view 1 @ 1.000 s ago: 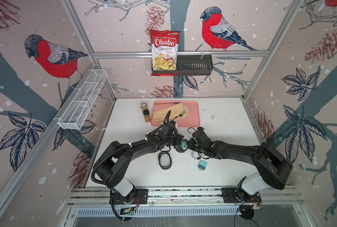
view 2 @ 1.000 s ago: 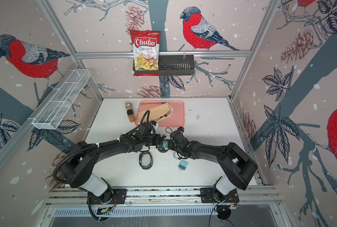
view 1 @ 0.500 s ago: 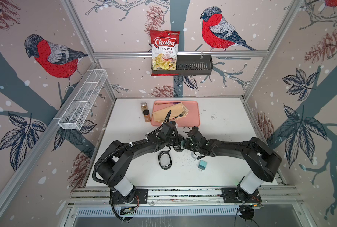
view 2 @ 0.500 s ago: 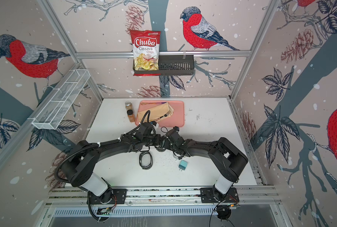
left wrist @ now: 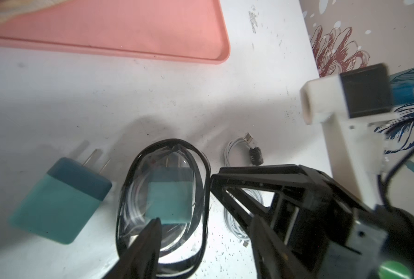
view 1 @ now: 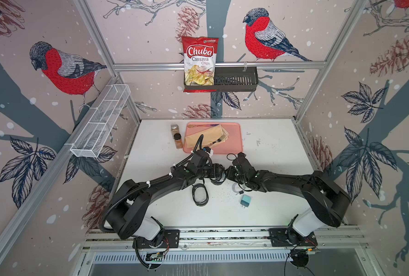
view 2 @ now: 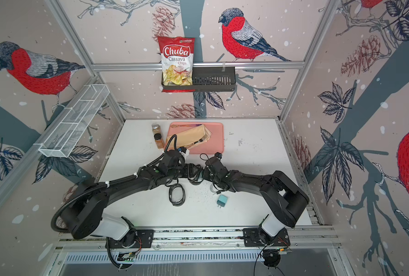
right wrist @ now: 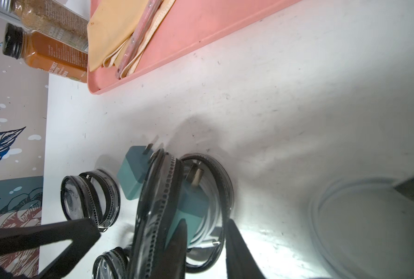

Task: Pack away charging kits
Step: Place the plug in the storage bag, then close the storage bag at the center of the board.

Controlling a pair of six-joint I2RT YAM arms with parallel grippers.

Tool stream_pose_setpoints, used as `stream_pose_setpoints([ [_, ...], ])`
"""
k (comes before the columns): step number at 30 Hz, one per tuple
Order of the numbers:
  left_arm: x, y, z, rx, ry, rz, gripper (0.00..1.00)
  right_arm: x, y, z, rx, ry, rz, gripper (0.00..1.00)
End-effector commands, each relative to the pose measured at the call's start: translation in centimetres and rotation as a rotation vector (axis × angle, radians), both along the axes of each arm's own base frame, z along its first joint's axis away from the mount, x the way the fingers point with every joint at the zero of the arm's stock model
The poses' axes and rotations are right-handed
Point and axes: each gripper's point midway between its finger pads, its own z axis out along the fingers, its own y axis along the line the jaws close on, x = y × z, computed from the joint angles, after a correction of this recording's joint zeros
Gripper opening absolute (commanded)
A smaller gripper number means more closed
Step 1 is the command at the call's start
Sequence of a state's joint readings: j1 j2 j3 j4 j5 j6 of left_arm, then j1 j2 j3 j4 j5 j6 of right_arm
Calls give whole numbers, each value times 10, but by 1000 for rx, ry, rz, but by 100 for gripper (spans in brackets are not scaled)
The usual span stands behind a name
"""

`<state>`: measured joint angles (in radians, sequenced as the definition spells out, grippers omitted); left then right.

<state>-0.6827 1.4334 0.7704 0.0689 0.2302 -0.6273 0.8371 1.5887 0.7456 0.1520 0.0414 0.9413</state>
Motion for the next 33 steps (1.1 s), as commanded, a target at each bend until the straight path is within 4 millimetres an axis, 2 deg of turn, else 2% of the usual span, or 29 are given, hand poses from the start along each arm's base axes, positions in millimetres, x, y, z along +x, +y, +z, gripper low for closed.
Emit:
stream_pose_setpoints([
  [1, 9, 10, 21, -21, -103, 53, 67, 5, -1, 8, 3, -29, -8, 37],
  [4, 8, 23, 34, -37, -149, 105, 64, 6, -7, 20, 7, -57, -28, 46],
  [7, 7, 41, 48, -55, -198, 184, 59, 5, -8, 32, 23, -84, -27, 61],
  [10, 3, 61, 64, -83, -259, 261, 61, 5, -1, 36, 3, -90, -15, 65],
  [12, -1, 70, 72, -110, -299, 289, 66, 5, 4, 32, -21, -82, -9, 65],
  [13, -2, 76, 73, -117, -311, 314, 74, 6, 7, 29, -32, -76, -6, 63],
  [15, -2, 88, 68, -112, -326, 369, 83, 7, 6, 19, -58, -60, -20, 56],
  [17, -1, 96, 61, -91, -336, 403, 84, 7, 3, 9, -75, -43, -37, 48],
  [19, 0, 95, 57, -68, -324, 390, 83, 6, 2, 2, -80, -32, -37, 45],
  [25, 3, 69, 53, -67, -264, 283, 74, 1, 0, -8, -79, -18, -34, 37],
  [33, 9, 52, 29, -22, -176, 231, 73, -3, 0, -16, -74, -3, -25, 31],
])
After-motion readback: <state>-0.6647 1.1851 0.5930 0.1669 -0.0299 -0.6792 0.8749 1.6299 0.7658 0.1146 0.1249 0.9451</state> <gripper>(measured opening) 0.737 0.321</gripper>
